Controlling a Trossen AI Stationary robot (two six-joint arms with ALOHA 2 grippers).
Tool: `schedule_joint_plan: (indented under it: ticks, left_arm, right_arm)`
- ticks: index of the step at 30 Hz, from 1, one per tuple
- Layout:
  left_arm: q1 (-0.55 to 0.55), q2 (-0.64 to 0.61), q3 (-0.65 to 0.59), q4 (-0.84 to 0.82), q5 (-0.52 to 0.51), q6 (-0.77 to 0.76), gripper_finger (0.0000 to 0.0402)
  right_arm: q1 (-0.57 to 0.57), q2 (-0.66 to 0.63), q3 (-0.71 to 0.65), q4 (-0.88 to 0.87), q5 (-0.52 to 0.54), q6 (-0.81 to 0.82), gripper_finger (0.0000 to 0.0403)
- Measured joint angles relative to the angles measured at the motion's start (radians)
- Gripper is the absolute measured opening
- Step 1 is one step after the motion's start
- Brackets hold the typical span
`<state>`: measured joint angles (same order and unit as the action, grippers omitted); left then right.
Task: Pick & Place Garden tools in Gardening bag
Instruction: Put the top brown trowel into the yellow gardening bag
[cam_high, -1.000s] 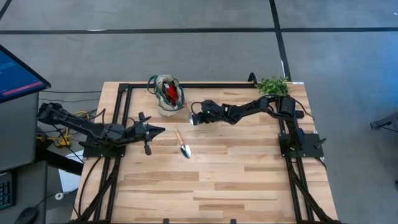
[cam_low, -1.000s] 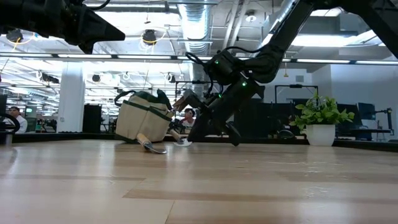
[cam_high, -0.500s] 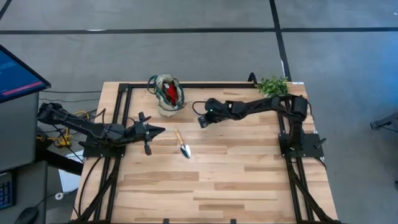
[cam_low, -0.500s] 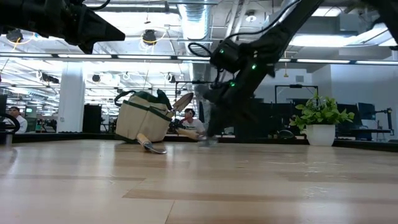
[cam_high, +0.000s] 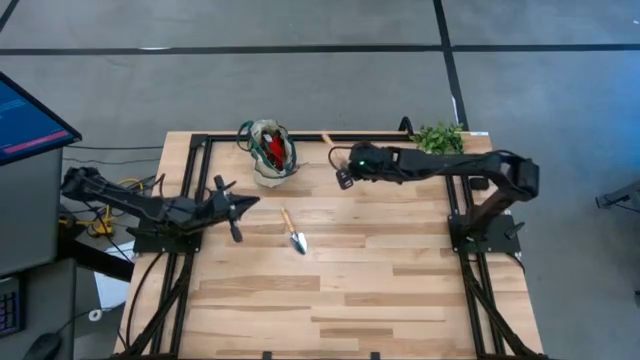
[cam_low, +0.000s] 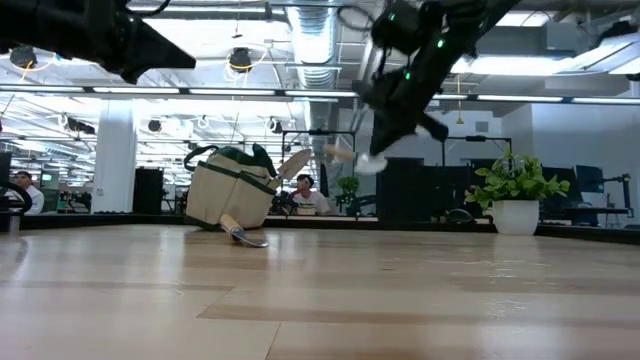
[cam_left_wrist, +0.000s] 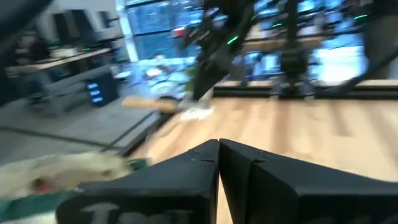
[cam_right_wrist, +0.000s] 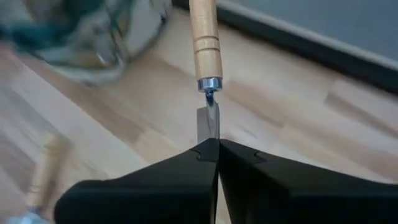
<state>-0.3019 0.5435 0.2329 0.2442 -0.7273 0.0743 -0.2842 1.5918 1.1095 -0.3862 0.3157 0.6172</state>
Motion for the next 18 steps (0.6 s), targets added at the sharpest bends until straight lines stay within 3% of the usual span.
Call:
schedule_joint_plan:
  ticks: [4, 8, 12, 18]
  left_arm:
    - [0.0, -0.043, 0.0, -0.071, -0.124, 0.001, 0.0001]
    - [0.0, -0.065, 0.0, -0.088, -0.201, 0.033, 0.0001]
    - [0.0, -0.067, 0.0, -0.093, -0.247, 0.052, 0.0001]
    - [0.0, -0.066, 0.0, -0.095, -0.261, 0.052, 0.0001]
  right_arm:
    - [0.007, -0.069, 0.001, 0.086, 0.004, 0.0, 0.0]
    - [0.027, -0.066, 0.002, 0.279, -0.012, -0.043, 0.0]
    - [0.028, -0.002, 0.005, 0.471, -0.107, -0.052, 0.0]
    - [0.021, 0.153, 0.173, 0.49, -0.149, -0.109, 0.0]
